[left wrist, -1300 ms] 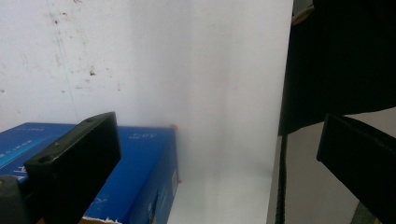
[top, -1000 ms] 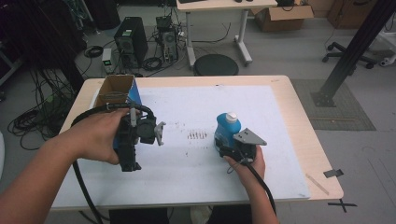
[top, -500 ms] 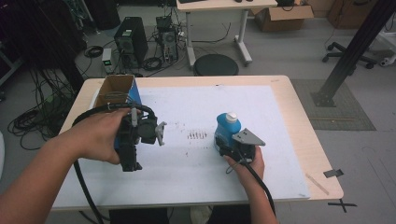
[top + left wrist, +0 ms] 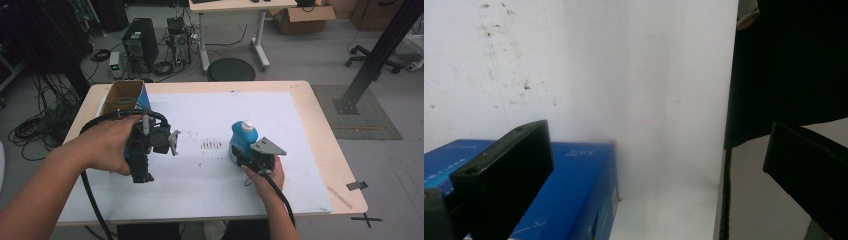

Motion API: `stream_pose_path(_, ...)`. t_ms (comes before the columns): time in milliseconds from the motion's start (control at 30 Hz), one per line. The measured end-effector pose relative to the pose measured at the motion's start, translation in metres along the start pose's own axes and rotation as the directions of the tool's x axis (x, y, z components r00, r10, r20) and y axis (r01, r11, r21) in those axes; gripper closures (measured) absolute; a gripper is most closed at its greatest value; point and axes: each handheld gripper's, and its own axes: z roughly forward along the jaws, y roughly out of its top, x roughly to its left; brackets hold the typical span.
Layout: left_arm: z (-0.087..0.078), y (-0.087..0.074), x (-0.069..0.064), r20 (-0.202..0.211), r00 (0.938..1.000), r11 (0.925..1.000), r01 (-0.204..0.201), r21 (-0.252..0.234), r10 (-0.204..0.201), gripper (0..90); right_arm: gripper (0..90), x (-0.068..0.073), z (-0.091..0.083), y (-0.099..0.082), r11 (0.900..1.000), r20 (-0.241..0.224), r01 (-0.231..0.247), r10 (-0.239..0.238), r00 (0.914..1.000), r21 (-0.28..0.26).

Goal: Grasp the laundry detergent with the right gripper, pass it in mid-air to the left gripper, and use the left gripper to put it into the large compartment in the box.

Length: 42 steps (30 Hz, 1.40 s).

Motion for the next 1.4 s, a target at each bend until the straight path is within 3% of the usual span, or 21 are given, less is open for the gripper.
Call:
stream_pose_path(200,-0.001,0.002,0.002,-0.002,1.0000,1.0000,0.002,-0.001,-0.002,0.3,45.6,-0.002,-0.004,0.004,0.9999,-0.027,-0.006,0.005,0.9996,-0.015)
stream_pose_path(367,-0.003,0.006,0.004,-0.001,1.0000,1.0000,-0.002,0.003,0.002,0.3,45.6,-0.005,-0.014,0.019,0.9992,-0.071,0.024,-0.026,0.9971,-0.031)
stream_pose_path(533,-0.007,0.011,0.007,-0.007,1.0000,1.0000,-0.007,-0.004,0.007,0.2,45.5,-0.009,-0.028,0.036,0.9970,-0.133,0.068,-0.073,0.9884,-0.037)
stream_pose_path(600,-0.008,0.013,0.008,-0.006,0.9999,0.9999,-0.010,-0.001,0.010,0.2,45.5,-0.012,-0.034,0.043,0.9961,-0.174,0.080,-0.085,0.9811,-0.037)
stream_pose_path(800,-0.012,0.020,0.011,-0.003,0.9999,0.9999,-0.013,0.000,0.013,0.3,45.5,-0.021,-0.053,0.062,0.9913,-0.285,0.128,-0.131,0.9495,-0.029)
stream_pose_path(1000,-0.015,0.027,0.012,0.000,0.9998,0.9998,-0.019,-0.007,0.019,0.2,45.3,-0.024,-0.066,0.076,0.9783,-0.380,0.207,-0.196,0.9039,-0.012)
stream_pose_path(1067,-0.016,0.030,0.013,0.003,0.9997,0.9997,-0.022,-0.011,0.022,0.2,45.4,-0.023,-0.069,0.078,0.9716,-0.388,0.237,-0.216,0.8961,0.005)
stream_pose_path(1233,-0.019,0.036,0.014,0.009,0.9996,0.9996,-0.028,-0.007,0.028,0.2,45.4,-0.019,-0.073,0.077,0.9608,-0.432,0.277,-0.249,0.8665,0.001)
stream_pose_path(1400,-0.019,0.043,0.013,-0.004,0.9996,0.9996,-0.029,0.008,0.029,0.2,45.3,-0.010,-0.071,0.076,0.9482,-0.486,0.317,-0.286,0.8261,-0.019)
